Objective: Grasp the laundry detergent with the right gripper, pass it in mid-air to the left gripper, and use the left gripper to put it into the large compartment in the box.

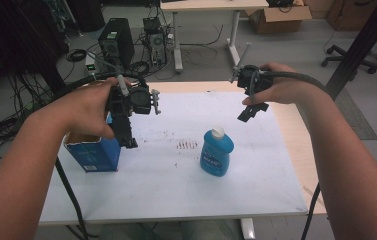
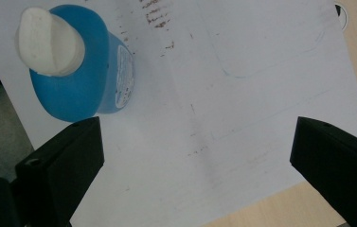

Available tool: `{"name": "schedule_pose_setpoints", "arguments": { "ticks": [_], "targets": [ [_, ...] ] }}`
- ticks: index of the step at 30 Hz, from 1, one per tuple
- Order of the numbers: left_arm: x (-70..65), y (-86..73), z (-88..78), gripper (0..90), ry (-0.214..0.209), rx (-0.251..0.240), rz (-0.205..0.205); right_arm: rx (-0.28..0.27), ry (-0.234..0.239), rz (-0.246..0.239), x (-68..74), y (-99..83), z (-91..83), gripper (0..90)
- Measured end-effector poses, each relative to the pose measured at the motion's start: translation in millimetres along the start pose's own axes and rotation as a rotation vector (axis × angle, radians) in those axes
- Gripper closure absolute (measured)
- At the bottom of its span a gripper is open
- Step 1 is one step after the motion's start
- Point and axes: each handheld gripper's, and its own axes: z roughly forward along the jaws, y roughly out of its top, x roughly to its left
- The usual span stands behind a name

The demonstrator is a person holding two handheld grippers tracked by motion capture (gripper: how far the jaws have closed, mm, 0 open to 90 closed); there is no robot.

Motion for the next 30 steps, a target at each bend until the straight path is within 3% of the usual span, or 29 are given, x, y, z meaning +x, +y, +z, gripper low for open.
{"name": "schedule_pose_setpoints", "arguments": {
  "ticks": [12, 30],
  "targets": [
    [-13.6, -3.3, 15.2, 0.4, -0.02, 0.016, 0.016, -0.001, 0.009, -0.009, 13.4, -19.6, 10.5, 4.0],
    [-23.7, -9.0, 27.6, 0.4, -0.034, 0.025, 0.015, -0.024, 0.019, -0.015, 29.7, -42.7, 26.7, 4.0]
  ]
}}
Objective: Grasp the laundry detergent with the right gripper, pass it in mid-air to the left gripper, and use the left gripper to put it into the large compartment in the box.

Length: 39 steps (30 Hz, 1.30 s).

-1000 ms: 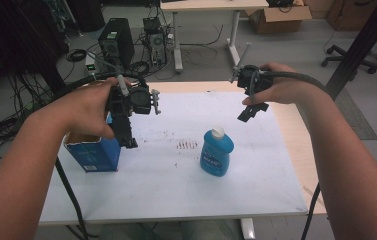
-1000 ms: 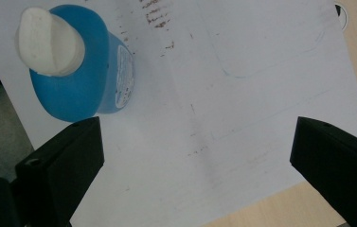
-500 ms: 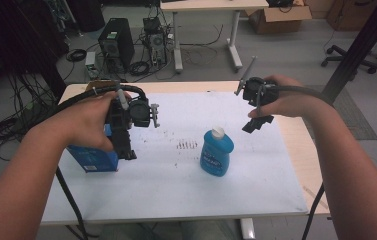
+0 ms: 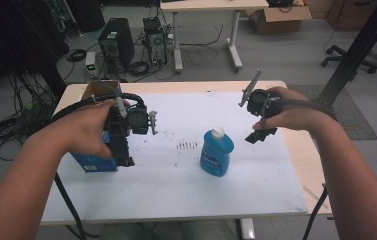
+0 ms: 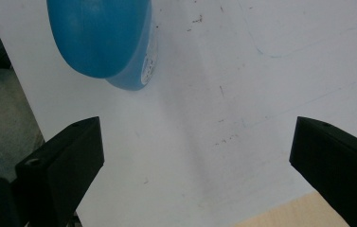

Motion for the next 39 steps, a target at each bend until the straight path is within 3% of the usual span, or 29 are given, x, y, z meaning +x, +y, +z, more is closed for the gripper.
{"name": "schedule_pose_setpoints", "arguments": {
  "ticks": [13, 23, 26, 36, 39],
  "targets": [
    [-4.6, -1.5, 8.7, 0.4, -0.005, -0.004, 0.006, -0.022, 0.013, 0.026, 6.7, -23.0, 16.0, 4.2],
    [-7.9, -3.6, 11.8, 0.4, -0.002, -0.004, 0.009, -0.062, 0.042, 0.039, 17.2, -37.9, 35.6, 4.5],
    [-8.7, -3.6, 13.2, 0.4, -0.006, 0.006, 0.012, -0.095, 0.077, 0.056, 21.0, -46.3, 42.8, 4.1],
    [-9.8, -1.0, 15.4, 0.4, -0.005, 0.007, 0.016, -0.118, 0.093, 0.058, 31.1, -57.0, 58.5, 4.2],
    [-10.3, -0.5, 16.2, 0.4, -0.005, 0.006, 0.014, -0.154, 0.102, 0.058, 36.4, -58.7, 65.1, 4.3]
  ]
}}
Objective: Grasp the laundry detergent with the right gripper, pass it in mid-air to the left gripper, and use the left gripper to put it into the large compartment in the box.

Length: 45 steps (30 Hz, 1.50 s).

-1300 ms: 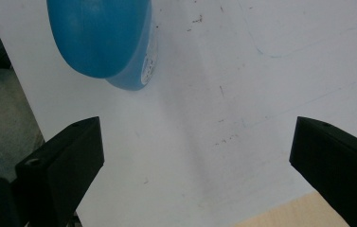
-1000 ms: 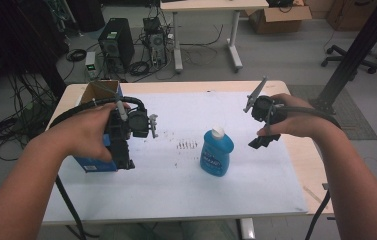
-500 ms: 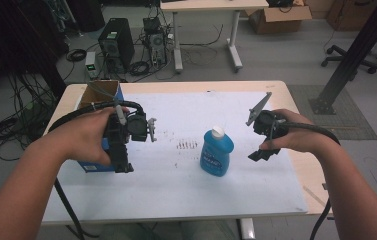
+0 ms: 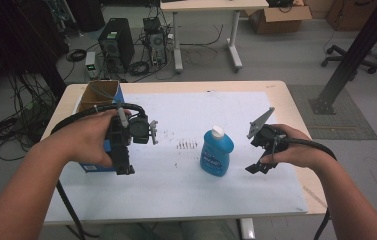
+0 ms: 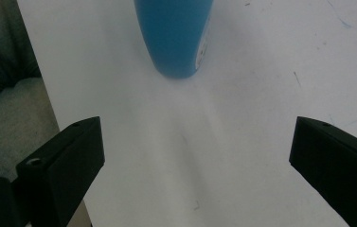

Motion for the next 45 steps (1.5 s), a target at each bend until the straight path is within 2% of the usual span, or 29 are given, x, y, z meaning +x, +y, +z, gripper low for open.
{"name": "schedule_pose_setpoints", "arguments": {
  "ticks": [3, 10, 16, 29, 32, 40, 43, 45],
  "targets": [
    [-0.1, 0.0, 0.5, 0.4, 0.0, 0.003, 0.003, -0.028, 0.005, -0.002, 2.9, -0.8, 4.5, 4.3],
    [-1.3, -0.5, 1.2, 0.4, 0.004, 0.002, 0.005, -0.056, 0.004, -0.007, 7.6, 0.1, 15.2, 4.3],
    [0.4, -0.2, 1.1, 0.4, 0.007, 0.009, 0.005, -0.144, 0.003, 0.01, 8.6, 0.6, 24.8, 4.2],
    [-1.4, -2.4, -1.6, 0.4, 0.023, 0.0, 0.006, -0.229, 0.022, 0.019, 10.6, 4.7, 41.8, 3.9],
    [-1.6, -3.5, -2.0, 0.4, 0.023, 0.002, 0.003, -0.228, 0.015, 0.019, 11.0, 4.1, 45.1, 3.9],
    [-2.2, -4.5, -1.6, 0.4, 0.023, -0.006, 0.004, -0.266, 0.016, 0.036, 11.4, 3.5, 57.1, 4.0],
    [-3.9, -4.7, -2.0, 0.4, 0.022, -0.007, 0.004, -0.307, 0.017, 0.05, 10.4, 3.8, 60.8, 4.0],
    [-3.9, -5.0, -2.2, 0.4, 0.023, -0.006, 0.004, -0.314, 0.013, 0.05, 10.3, 3.8, 61.4, 4.0]
  ]
}}
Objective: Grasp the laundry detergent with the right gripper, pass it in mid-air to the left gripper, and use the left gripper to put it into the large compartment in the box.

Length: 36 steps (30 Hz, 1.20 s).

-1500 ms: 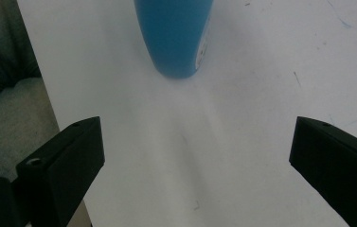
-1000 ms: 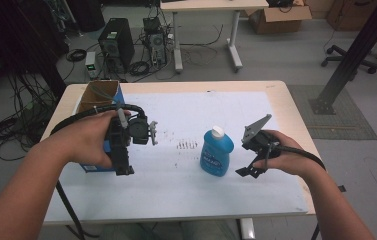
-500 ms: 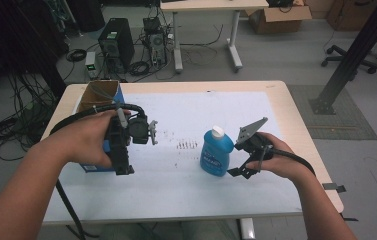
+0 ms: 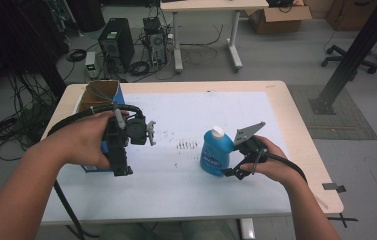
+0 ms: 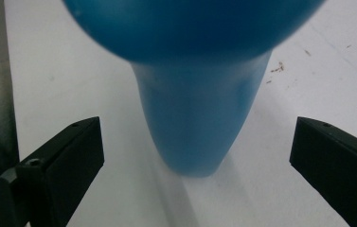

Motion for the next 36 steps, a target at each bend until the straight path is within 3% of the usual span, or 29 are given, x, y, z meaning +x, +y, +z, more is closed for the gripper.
{"name": "schedule_pose_setpoints", "arguments": {
  "ticks": [4, 12, 21, 28, 36],
  "targets": [
    [-0.1, -1.8, -2.1, 0.4, 0.005, -0.006, -0.003, -0.078, -0.014, 0.01, 0.1, -1.9, 0.9, 3.9],
    [0.0, -2.5, -2.9, 0.4, 0.009, -0.008, -0.007, -0.156, -0.028, 0.021, 2.0, -7.6, 6.9, 3.7],
    [-1.5, -0.6, -5.1, 0.4, 0.016, -0.01, -0.003, -0.202, -0.022, 0.034, 4.4, -9.8, 13.3, 3.6],
    [-2.4, -3.3, -5.6, 0.4, 0.018, -0.012, -0.011, -0.247, -0.044, 0.034, 5.7, -10.6, 14.5, 2.1],
    [-4.8, -4.1, -4.1, 0.4, 0.015, -0.018, -0.011, -0.259, -0.051, 0.026, 8.0, -11.5, 17.5, 1.3]
  ]
}}
